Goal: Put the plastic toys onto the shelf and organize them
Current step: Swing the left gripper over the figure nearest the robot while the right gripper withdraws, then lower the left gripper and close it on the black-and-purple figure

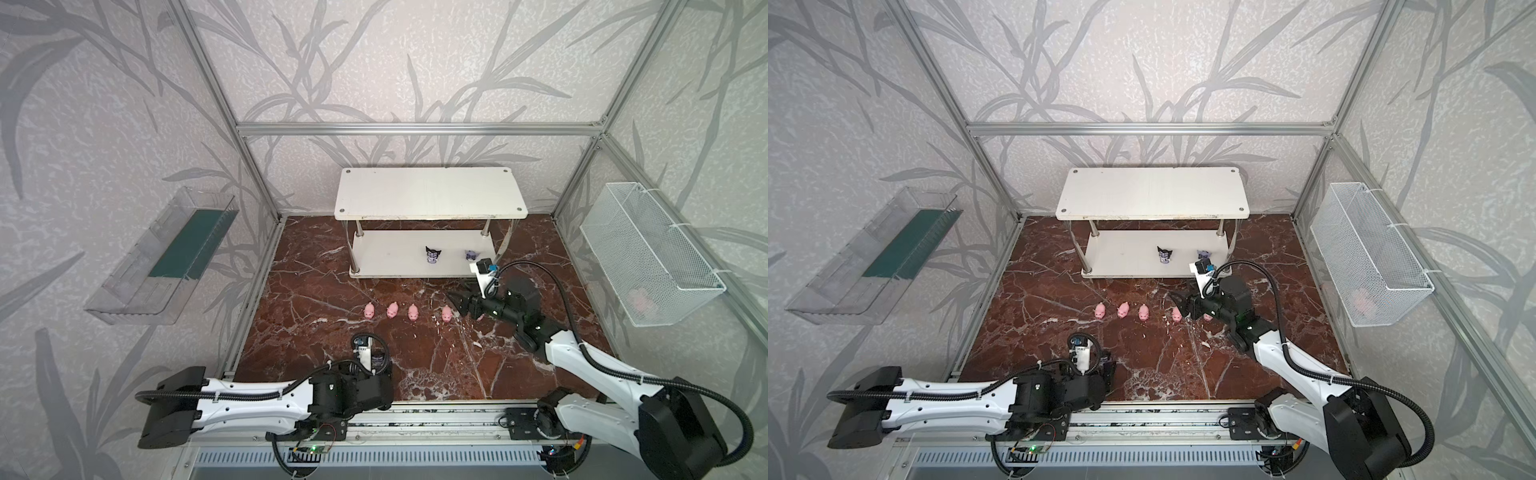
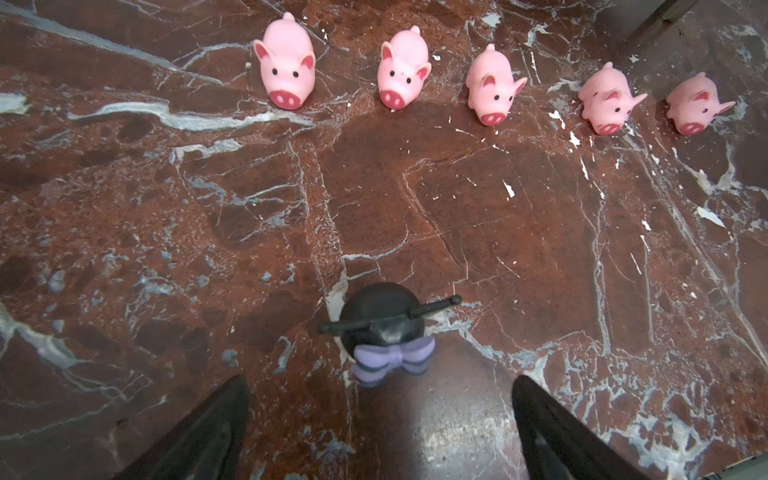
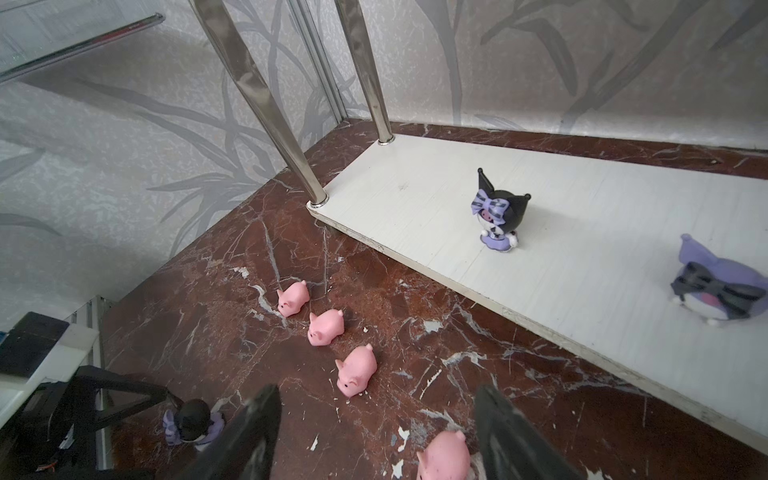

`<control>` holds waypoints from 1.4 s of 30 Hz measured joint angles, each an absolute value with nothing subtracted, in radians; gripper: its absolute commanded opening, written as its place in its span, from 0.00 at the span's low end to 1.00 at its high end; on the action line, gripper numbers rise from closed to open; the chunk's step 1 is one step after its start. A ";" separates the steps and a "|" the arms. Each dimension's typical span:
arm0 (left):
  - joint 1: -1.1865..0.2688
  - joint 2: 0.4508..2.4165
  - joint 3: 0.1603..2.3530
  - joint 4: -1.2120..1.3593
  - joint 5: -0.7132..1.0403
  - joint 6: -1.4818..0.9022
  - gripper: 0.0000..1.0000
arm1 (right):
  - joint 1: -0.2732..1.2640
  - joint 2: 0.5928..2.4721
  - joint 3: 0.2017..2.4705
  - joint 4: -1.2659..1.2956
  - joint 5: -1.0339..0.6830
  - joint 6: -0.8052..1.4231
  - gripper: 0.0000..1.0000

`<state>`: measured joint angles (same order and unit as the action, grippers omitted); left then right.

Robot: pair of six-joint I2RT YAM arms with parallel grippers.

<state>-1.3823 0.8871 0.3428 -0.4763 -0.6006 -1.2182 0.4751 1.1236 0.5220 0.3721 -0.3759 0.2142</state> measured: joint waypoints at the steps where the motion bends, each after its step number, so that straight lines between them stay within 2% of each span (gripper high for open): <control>1: -1.373 0.889 0.342 -0.470 -0.598 -1.210 0.92 | 0.475 1.130 0.522 0.375 -0.376 0.215 0.74; 12: -1.251 0.900 0.286 -0.362 -0.514 -1.121 0.86 | 0.475 1.164 0.522 0.387 -0.384 0.217 0.74; 20: -1.229 0.985 0.287 -0.295 -0.473 -1.058 0.80 | 0.475 1.176 0.522 0.393 -0.384 0.217 0.74; 42: -1.169 1.018 0.295 -0.223 -0.453 -0.973 0.59 | 0.475 1.193 0.522 0.400 -0.386 0.217 0.73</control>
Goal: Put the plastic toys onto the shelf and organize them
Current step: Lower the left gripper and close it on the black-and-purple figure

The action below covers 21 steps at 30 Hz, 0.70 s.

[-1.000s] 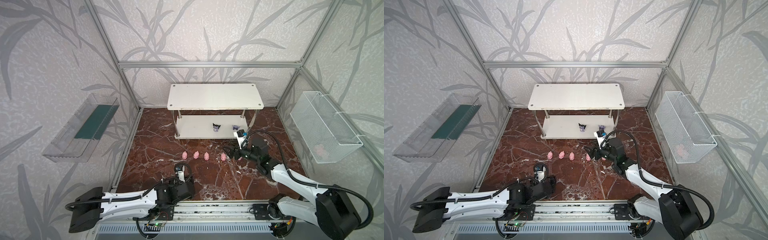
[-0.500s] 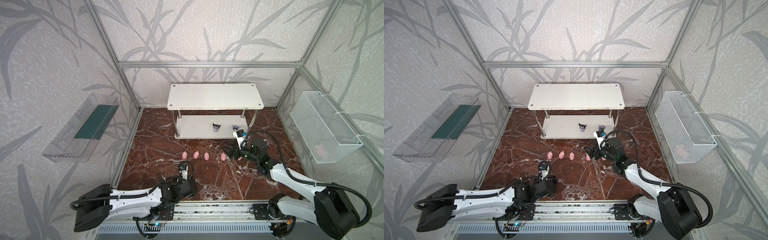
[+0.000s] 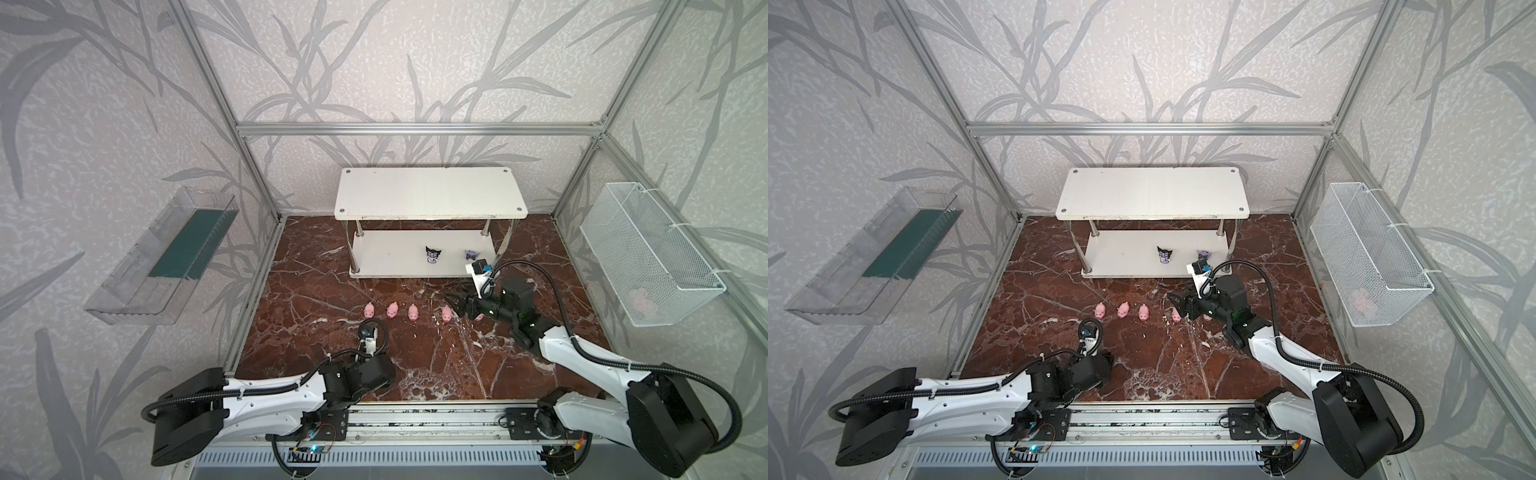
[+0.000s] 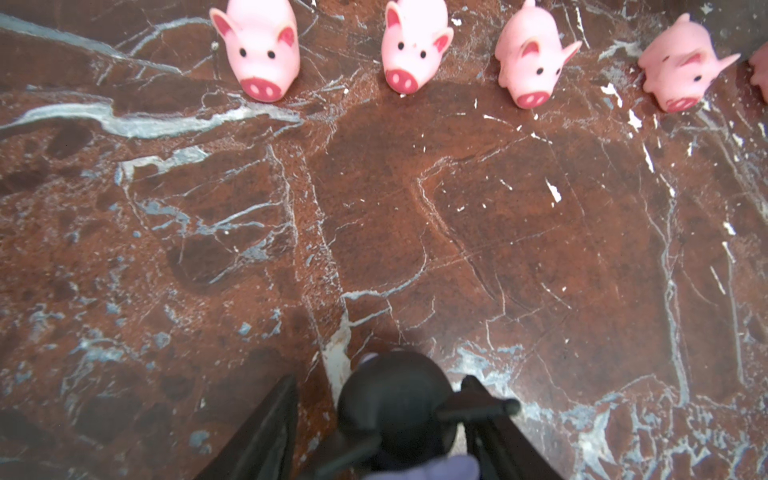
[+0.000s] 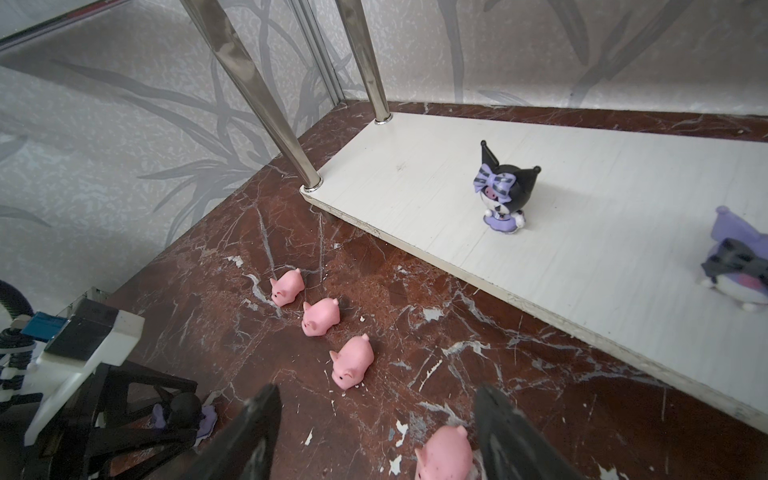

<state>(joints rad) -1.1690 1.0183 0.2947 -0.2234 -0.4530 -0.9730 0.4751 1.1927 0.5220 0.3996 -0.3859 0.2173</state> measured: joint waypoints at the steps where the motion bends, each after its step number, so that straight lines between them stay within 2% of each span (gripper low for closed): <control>1: -1.166 1.020 0.295 -0.221 -0.450 -0.968 0.58 | 0.475 1.193 0.522 0.400 -0.386 0.217 0.73; 6: -1.155 1.035 0.295 -0.200 -0.437 -0.951 0.55 | 0.475 1.198 0.522 0.400 -0.386 0.217 0.73; 21: -1.144 1.061 0.315 -0.171 -0.416 -0.922 0.39 | 0.475 1.206 0.522 0.400 -0.386 0.217 0.73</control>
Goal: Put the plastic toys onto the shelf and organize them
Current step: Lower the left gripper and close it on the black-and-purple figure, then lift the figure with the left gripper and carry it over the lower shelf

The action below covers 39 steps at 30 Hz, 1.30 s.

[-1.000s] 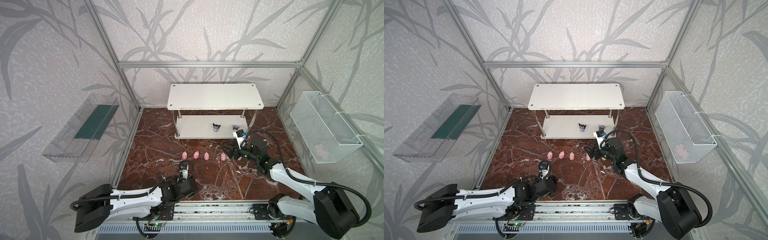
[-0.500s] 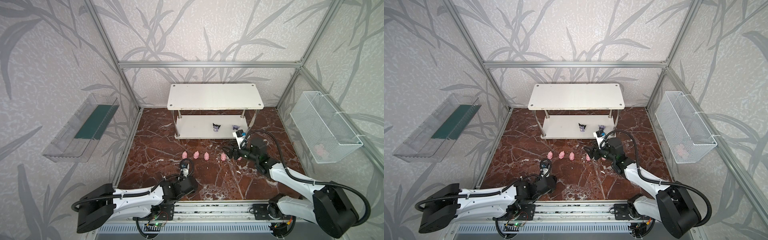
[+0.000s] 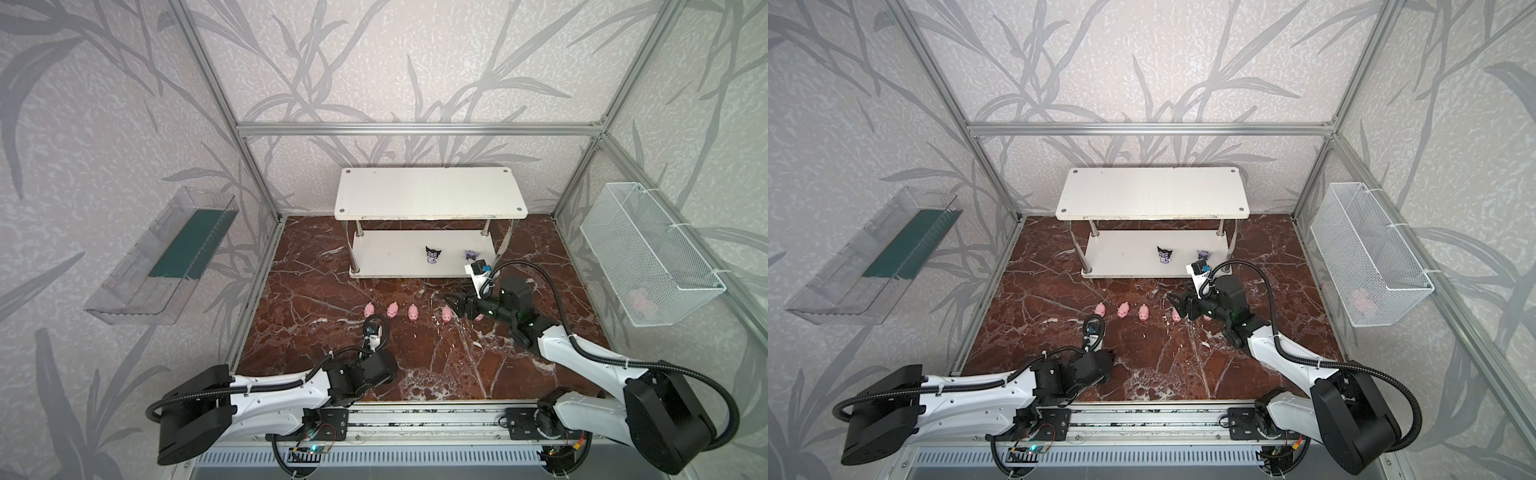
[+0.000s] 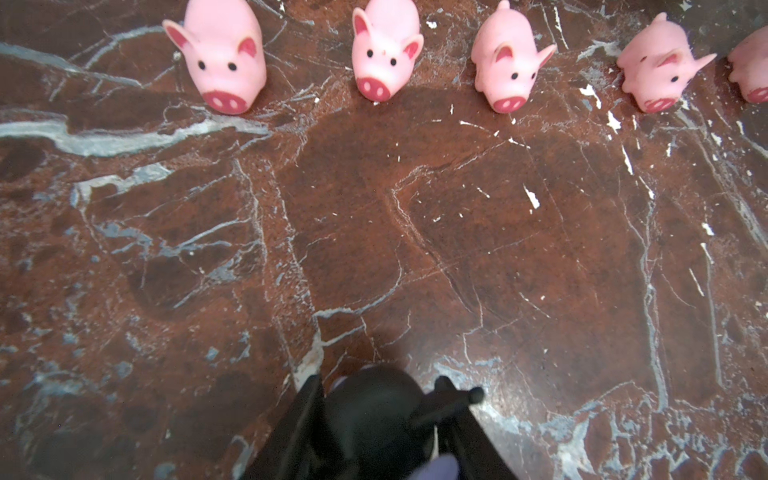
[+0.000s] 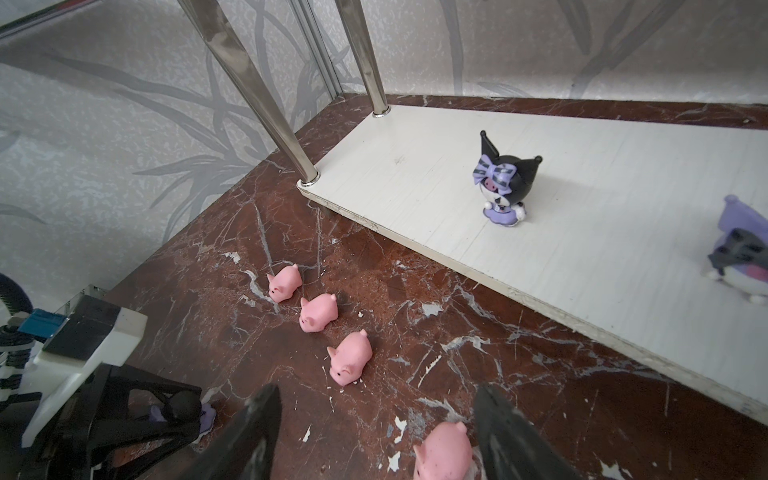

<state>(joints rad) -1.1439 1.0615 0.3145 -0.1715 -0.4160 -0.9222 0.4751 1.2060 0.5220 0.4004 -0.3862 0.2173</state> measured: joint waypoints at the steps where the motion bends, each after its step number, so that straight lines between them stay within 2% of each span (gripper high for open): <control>1: -1.144 1.061 0.315 -0.171 -0.416 -0.921 0.38 | 0.475 1.206 0.522 0.401 -0.386 0.217 0.73; 11: -1.140 1.050 0.315 -0.168 -0.415 -0.918 0.30 | 0.475 1.212 0.522 0.401 -0.386 0.217 0.73; 23: -1.118 0.959 0.327 -0.207 -0.415 -0.873 0.30 | 0.475 1.213 0.522 0.401 -0.386 0.217 0.73; 31: -0.935 0.946 0.521 -0.236 -0.334 -0.681 0.30 | 0.475 1.205 0.522 0.399 -0.386 0.217 0.73; 39: -0.744 1.140 0.713 -0.145 -0.168 -0.493 0.30 | 0.475 1.159 0.522 0.388 -0.383 0.215 0.73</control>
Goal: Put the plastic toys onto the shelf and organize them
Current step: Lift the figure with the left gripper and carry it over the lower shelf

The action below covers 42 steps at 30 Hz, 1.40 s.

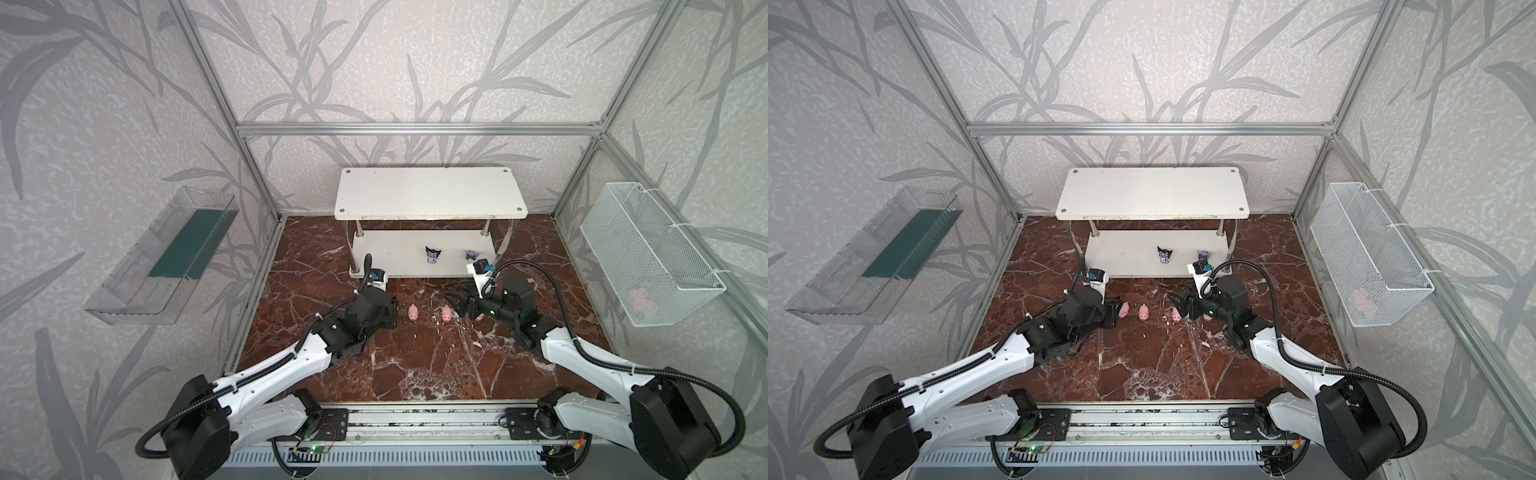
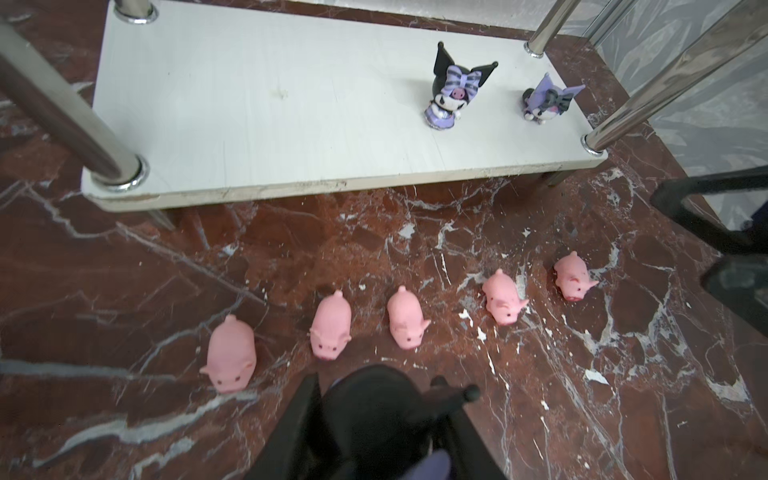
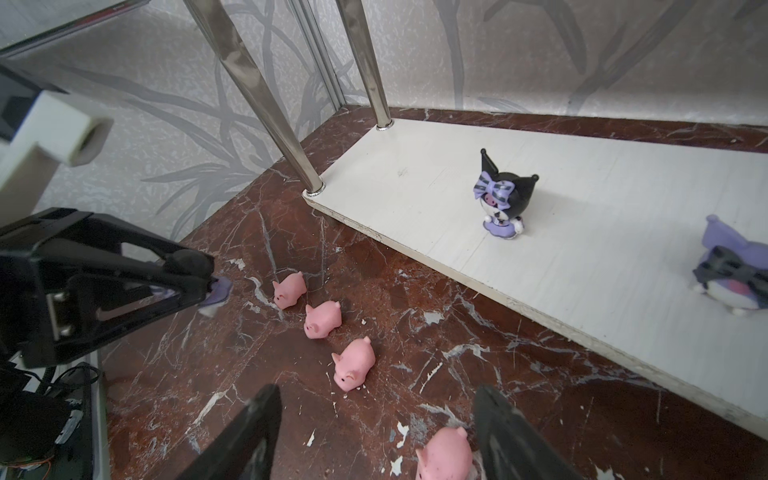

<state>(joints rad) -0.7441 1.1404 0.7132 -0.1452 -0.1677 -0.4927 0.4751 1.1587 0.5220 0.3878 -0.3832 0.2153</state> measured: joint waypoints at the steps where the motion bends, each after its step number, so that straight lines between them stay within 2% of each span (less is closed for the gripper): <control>1: -0.724 1.171 0.730 -0.129 -0.146 -0.474 0.30 | 0.475 1.153 0.522 0.386 -0.383 0.214 0.73; 13: -0.565 1.420 0.889 0.007 -0.006 -0.323 0.30 | 0.475 1.139 0.522 0.369 -0.368 0.209 0.73; 42: -0.476 1.673 0.934 0.249 -0.062 -0.244 0.30 | 0.475 1.138 0.521 0.369 -0.357 0.205 0.73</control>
